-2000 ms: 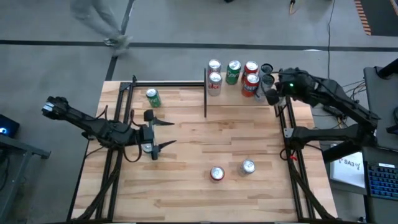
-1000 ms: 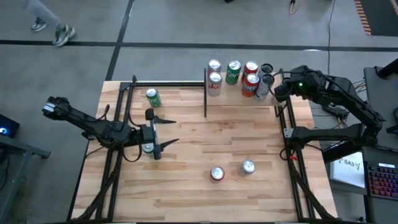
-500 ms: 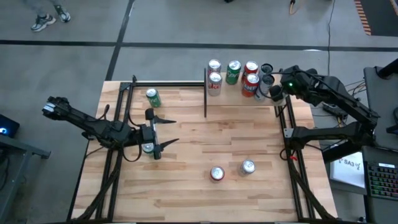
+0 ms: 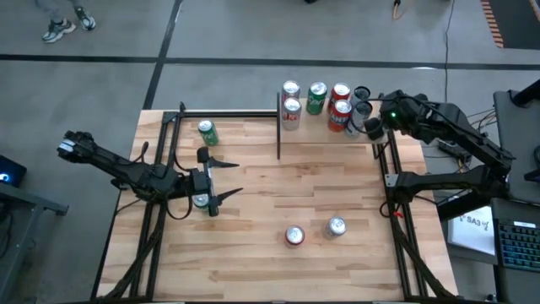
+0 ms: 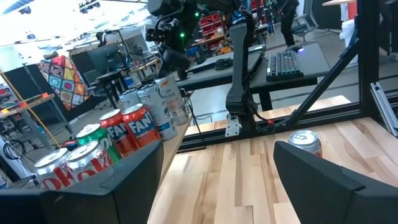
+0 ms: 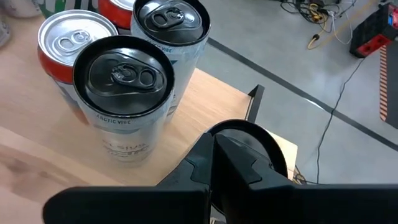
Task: Place canned beverage on shelf
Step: Put the white soda can on the shelf aligned to the right of the other silver soda cans
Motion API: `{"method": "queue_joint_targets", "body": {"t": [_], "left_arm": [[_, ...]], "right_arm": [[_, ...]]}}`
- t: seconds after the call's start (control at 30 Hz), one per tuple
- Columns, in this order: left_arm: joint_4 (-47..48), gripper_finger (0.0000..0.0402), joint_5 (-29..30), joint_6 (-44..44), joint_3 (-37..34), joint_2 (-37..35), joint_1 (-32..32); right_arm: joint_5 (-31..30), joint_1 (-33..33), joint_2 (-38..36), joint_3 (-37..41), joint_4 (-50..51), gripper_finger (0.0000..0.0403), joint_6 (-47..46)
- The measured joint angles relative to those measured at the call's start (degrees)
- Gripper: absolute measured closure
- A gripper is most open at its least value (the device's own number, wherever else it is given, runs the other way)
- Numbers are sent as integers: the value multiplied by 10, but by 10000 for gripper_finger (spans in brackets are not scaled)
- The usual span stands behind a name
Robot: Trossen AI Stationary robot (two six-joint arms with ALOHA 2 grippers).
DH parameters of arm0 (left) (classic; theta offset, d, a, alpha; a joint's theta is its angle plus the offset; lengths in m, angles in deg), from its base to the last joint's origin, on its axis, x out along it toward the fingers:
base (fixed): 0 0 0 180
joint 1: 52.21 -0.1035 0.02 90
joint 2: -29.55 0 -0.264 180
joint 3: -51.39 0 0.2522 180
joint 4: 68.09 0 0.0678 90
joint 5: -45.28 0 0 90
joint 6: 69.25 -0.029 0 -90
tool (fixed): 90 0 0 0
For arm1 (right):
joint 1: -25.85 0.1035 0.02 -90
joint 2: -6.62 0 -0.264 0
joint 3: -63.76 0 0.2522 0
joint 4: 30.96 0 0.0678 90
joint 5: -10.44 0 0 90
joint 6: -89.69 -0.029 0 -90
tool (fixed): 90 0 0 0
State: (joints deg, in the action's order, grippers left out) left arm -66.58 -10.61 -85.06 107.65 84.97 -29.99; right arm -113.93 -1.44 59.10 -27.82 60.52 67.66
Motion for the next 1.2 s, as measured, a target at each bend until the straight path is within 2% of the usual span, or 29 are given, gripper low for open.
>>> {"method": "queue_joint_targets", "body": {"t": [0.47, 0.67, 0.87, 0.97, 1.13, 1.2], "left_arm": [[-1, 111, 0, 0, 0, 0, 0], [-2, 111, 0, 0, 0, 0, 0], [-8, 111, 0, 0, 0, 0, 0], [-7, 111, 0, 0, 0, 0, 0], [-7, 111, 0, 0, 0, 0, 0], [-7, 111, 0, 0, 0, 0, 0]], "right_arm": [[3, 0, -7, 0, 0, 394, 47], [-30, 0, -8, 1, -22, 394, 68], [-21, 0, -10, -24, -28, 394, 68], [28, 0, -12, -36, -28, 394, 61], [199, 0, -23, -44, -18, 394, 15], [239, 0, -21, -44, 26, 394, -21]]}}
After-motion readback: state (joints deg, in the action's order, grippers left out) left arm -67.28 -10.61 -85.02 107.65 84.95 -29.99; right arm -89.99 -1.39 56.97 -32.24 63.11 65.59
